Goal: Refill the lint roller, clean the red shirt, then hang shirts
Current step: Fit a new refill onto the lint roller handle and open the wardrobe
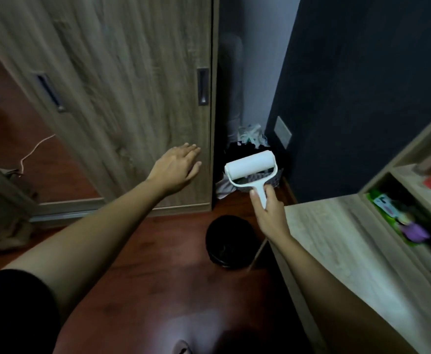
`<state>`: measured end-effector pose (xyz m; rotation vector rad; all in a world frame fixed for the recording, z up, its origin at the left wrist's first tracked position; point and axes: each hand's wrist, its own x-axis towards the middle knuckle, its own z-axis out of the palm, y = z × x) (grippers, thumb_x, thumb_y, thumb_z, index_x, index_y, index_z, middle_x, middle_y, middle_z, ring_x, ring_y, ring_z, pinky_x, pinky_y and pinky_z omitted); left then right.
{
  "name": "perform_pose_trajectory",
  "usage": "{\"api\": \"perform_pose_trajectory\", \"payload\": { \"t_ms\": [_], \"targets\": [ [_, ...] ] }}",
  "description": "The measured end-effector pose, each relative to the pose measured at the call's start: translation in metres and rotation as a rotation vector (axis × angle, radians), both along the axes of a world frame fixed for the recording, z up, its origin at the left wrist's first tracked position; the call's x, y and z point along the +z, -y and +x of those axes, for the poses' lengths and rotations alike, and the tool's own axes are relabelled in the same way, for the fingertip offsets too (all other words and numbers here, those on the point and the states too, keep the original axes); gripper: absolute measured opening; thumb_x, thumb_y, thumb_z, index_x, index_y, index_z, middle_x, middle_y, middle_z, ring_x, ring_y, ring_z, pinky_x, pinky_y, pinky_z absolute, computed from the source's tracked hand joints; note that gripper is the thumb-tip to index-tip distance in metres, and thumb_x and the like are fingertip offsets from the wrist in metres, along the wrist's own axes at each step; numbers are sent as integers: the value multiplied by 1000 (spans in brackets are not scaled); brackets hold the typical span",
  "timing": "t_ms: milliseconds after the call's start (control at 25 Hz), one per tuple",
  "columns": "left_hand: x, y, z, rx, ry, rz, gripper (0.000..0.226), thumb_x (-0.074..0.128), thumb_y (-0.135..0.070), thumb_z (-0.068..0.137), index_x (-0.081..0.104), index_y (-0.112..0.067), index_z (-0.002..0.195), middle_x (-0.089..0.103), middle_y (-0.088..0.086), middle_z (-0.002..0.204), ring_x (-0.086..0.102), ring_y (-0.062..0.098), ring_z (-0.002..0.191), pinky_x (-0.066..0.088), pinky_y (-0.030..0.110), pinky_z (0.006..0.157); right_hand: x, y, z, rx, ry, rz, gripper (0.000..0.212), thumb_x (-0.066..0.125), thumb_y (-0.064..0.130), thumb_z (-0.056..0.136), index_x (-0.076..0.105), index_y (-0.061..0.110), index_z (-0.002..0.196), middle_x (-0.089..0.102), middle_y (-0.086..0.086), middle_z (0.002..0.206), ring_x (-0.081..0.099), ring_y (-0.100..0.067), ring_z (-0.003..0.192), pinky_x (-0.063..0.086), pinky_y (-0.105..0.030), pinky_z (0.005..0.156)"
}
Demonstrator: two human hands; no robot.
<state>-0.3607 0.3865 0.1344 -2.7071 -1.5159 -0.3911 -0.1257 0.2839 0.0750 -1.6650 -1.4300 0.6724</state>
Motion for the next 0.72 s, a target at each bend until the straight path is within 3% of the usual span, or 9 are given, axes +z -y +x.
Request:
{"api": "perform_pose_trajectory", "payload": {
  "t_ms": [280, 520, 640, 720],
  "targets": [
    [-10, -109, -15, -31, -17, 39, 48, 47, -28, 94, 45, 0, 133, 49, 21, 137, 43, 34, 130, 32, 40, 109, 5, -93, -24, -61, -53, 26, 22, 46, 35, 95, 50, 14, 99, 64, -11, 77, 61, -23, 67, 42, -34, 58],
    [-9, -245, 2, -112, -196, 101, 49, 52, -20, 89, 45, 3, 132, 54, 26, 130, 49, 39, 121, 38, 44, 102, -5, -221, -15, -131, -46, 74, 25, 48, 31, 95, 51, 7, 97, 63, -16, 80, 59, -25, 72, 45, -39, 65],
    [-9, -307, 14, -172, -384, 136, 42, 56, -18, 85, 55, 4, 121, 60, 26, 119, 54, 40, 115, 42, 47, 98, -8, -277, -8, -151, -89, 92, 24, 48, 29, 95, 49, 5, 92, 60, -14, 78, 55, -5, 67, 41, -31, 63],
    [-10, -343, 22, -225, -492, 180, 37, 56, -18, 83, 59, 2, 114, 62, 24, 115, 56, 40, 111, 43, 46, 98, -10, -309, -3, -160, -118, 86, 23, 47, 29, 95, 49, 6, 92, 57, -3, 76, 53, 8, 67, 39, -23, 62]
  ]
}}
